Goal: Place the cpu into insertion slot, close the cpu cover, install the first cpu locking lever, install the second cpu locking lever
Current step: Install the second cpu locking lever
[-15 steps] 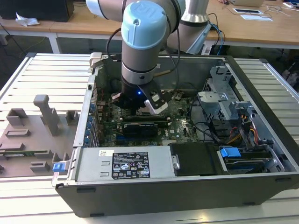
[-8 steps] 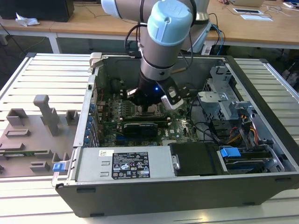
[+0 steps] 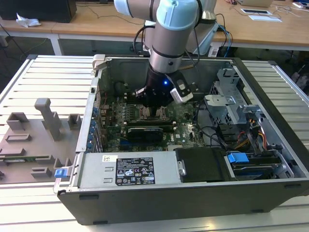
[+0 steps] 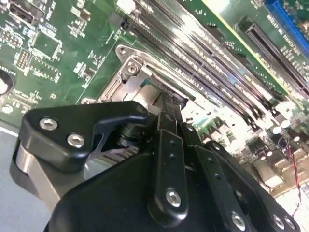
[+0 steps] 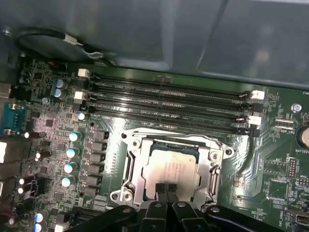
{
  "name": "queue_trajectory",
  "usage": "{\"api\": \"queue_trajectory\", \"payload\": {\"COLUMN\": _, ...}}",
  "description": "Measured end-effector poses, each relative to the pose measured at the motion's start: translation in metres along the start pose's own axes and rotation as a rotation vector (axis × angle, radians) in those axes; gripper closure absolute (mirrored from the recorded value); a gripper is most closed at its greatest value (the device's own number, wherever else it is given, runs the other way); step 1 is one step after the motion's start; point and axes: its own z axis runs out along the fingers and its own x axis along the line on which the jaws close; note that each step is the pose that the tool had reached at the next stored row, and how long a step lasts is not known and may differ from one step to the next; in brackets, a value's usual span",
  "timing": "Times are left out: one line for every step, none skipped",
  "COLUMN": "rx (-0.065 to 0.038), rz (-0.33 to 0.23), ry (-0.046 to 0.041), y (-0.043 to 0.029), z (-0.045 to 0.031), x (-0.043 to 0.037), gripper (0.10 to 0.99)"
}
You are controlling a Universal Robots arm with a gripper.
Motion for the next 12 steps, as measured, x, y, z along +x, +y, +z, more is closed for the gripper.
{"api": "queue_trajectory", "payload": {"rx": 0.004, "rz": 0.000, "ry": 0.0007, "y": 0.0008, "z": -0.0034, "x": 0.0002, "gripper": 0.984}}
{"api": "queue_trajectory", "payload": {"rx": 0.005, "rz": 0.000, "ry": 0.0008, "y": 0.0017, "z": -0.0117, "x": 0.0007, "gripper": 0.984}}
{"api": "queue_trajectory", "payload": {"rx": 0.006, "rz": 0.000, "ry": 0.0009, "y": 0.0022, "z": -0.0192, "x": 0.0014, "gripper": 0.984}}
{"api": "queue_trajectory", "payload": {"rx": 0.006, "rz": 0.000, "ry": 0.0008, "y": 0.0024, "z": -0.0235, "x": 0.0017, "gripper": 0.984}}
{"api": "queue_trajectory", "payload": {"rx": 0.006, "rz": 0.000, "ry": 0.0009, "y": 0.0028, "z": -0.0310, "x": 0.0024, "gripper": 0.984}}
{"api": "queue_trajectory", "payload": {"rx": 0.006, "rz": 0.000, "ry": 0.0008, "y": 0.0031, "z": -0.0364, "x": 0.0029, "gripper": 0.984}}
{"api": "queue_trajectory", "payload": {"rx": 0.006, "rz": 0.001, "ry": 0.0009, "y": 0.0032, "z": -0.0397, "x": 0.0032, "gripper": 0.984}}
{"api": "queue_trajectory", "payload": {"rx": 0.005, "rz": 0.000, "ry": 0.0008, "y": 0.0033, "z": -0.0401, "x": 0.0032, "gripper": 0.984}}
{"api": "queue_trajectory", "payload": {"rx": 0.005, "rz": 0.000, "ry": 0.0006, "y": 0.0033, "z": -0.0401, "x": 0.0032, "gripper": 0.984}}
{"api": "queue_trajectory", "payload": {"rx": 0.005, "rz": 0.000, "ry": 0.0008, "y": 0.0033, "z": -0.0403, "x": 0.0032, "gripper": 0.984}}
{"api": "queue_trajectory", "payload": {"rx": 0.005, "rz": 0.000, "ry": 0.0008, "y": 0.0033, "z": -0.0403, "x": 0.0032, "gripper": 0.984}}
{"api": "queue_trajectory", "payload": {"rx": 0.005, "rz": 0.000, "ry": 0.0007, "y": 0.0033, "z": -0.0403, "x": 0.0032, "gripper": 0.984}}
